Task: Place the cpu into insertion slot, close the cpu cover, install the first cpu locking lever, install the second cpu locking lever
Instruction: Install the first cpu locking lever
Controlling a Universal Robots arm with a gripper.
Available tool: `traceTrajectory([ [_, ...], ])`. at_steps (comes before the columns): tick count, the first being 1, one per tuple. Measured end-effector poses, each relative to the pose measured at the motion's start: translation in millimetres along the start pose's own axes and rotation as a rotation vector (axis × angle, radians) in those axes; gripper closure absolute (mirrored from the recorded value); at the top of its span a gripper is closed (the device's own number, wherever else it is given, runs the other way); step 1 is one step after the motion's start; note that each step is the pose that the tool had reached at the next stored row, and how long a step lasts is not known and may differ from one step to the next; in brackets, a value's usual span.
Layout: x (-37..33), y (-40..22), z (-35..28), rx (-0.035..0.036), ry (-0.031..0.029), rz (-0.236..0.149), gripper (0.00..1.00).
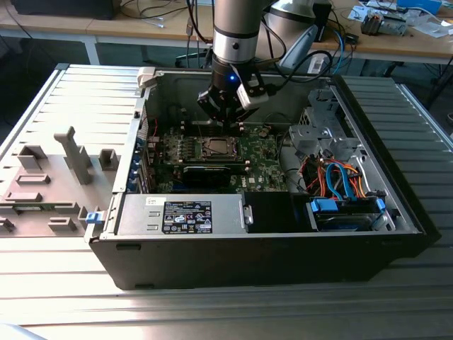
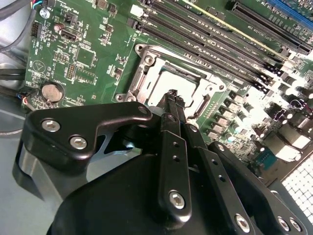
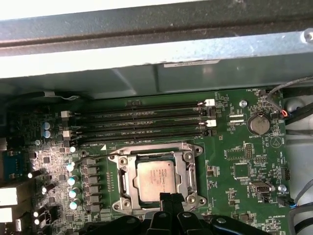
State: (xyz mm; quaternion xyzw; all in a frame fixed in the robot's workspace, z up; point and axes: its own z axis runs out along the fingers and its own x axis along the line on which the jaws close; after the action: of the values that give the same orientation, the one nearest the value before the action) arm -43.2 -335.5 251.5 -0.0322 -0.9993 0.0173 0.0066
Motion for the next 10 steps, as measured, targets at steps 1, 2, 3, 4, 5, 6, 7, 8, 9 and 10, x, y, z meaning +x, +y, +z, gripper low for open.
traceTrajectory([
  [1,0.0,0.0,0.0,0.0000,-0.0001,-0.004,0.89],
  [2,0.0,0.0,0.0,0.0001,-0.0002,-0.007,0.89],
  [3,0.0,0.0,0.0,0.0001,-0.0004,-0.011,0.89],
  [4,0.0,0.0,0.0,0.0001,-0.0005,-0.015,0.89],
  [5,0.0,0.0,0.0,0.0002,-0.0006,-0.017,0.89],
  [6,0.0,0.0,0.0,0.0002,-0.0007,-0.020,0.89],
  [7,0.0,0.0,0.0,0.0003,-0.0008,-0.024,0.89],
  [8,0.0,0.0,0.0,0.0003,-0.0009,-0.027,0.89],
  [9,0.0,0.0,0.0,0.0003,-0.0011,-0.030,0.89],
  [10,0.0,0.0,0.0,0.0004,-0.0011,-0.032,0.89],
])
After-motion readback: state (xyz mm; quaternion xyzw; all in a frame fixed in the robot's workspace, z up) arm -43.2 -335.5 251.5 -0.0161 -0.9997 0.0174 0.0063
